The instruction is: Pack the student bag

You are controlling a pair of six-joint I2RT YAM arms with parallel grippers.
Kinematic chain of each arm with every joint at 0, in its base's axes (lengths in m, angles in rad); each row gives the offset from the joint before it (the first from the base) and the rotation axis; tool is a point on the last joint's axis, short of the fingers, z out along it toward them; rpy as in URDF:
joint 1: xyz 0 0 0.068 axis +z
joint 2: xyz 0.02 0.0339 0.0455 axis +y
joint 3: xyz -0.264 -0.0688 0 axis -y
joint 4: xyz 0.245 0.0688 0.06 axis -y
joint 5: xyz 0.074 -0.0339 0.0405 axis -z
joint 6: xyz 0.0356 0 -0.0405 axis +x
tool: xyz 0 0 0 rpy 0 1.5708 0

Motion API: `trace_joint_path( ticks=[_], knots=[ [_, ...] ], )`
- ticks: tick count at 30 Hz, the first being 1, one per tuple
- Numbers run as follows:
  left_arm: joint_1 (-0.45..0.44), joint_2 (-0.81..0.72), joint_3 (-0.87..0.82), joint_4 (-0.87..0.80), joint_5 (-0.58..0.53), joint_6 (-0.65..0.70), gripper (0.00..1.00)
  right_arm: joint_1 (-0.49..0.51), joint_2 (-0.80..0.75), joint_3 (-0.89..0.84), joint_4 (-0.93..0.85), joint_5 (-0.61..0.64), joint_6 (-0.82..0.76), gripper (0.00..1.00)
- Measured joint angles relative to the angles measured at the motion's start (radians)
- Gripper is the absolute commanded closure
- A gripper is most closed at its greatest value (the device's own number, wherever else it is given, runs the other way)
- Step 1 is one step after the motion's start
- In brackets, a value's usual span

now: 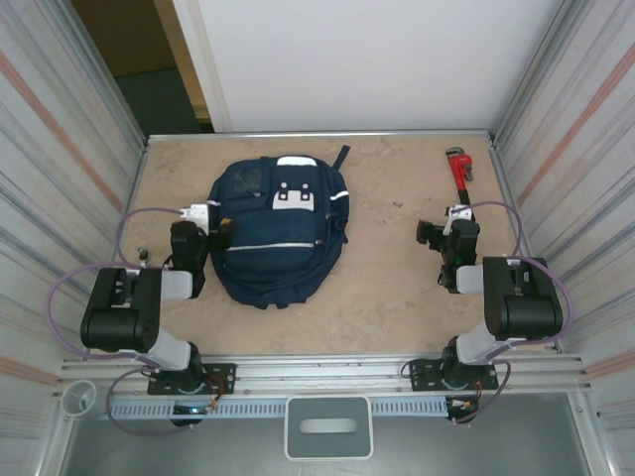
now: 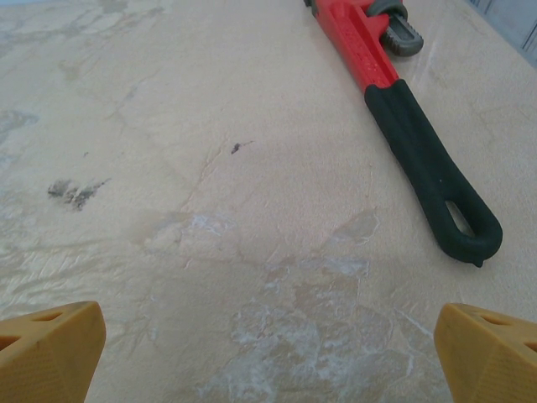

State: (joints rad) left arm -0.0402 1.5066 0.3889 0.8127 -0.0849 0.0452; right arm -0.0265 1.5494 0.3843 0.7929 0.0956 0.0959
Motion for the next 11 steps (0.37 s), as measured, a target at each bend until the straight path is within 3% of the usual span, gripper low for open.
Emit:
trace_joint_path(
  ticks=[11],
  knots=[
    [0.000,0.000,0.000,0.000,0.004,0.000,0.01,0.006,0.000,0.000,0.000,-0.008,0.000,0.01]
  ],
)
